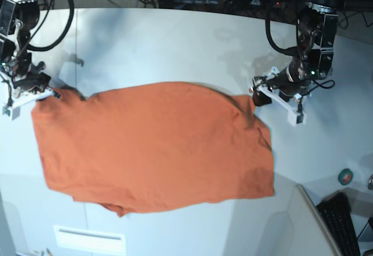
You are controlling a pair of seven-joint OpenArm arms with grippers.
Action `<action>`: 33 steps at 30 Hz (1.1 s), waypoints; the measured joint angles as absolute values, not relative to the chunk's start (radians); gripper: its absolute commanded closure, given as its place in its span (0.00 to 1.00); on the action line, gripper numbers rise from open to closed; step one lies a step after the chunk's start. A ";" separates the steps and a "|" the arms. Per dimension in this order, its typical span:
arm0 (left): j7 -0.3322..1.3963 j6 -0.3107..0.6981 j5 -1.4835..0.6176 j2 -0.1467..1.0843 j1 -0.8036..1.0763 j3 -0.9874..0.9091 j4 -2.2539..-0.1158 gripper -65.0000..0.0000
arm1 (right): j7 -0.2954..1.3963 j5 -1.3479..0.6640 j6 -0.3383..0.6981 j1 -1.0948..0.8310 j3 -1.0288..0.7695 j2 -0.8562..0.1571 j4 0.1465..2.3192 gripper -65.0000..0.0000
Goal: Layout the t-shirt on the table in an organized manner, then fold the t-shirt properly
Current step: 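Grasp the shirt's hem corners with both grippers and pull them apart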
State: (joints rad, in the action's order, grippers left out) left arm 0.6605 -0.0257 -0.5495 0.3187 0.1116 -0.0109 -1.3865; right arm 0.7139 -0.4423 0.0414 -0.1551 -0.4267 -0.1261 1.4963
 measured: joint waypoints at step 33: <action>0.559 -0.025 -0.549 0.278 0.046 0.088 -1.248 0.80 | 0.717 -0.445 0.041 -0.128 -0.428 -0.126 1.492 1.00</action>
State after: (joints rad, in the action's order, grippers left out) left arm 0.5591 -0.0250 -0.5491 0.2779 0.0460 0.0875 -1.2484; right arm 0.7170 -0.4446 0.0414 -0.1280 -0.4278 -0.1257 1.4918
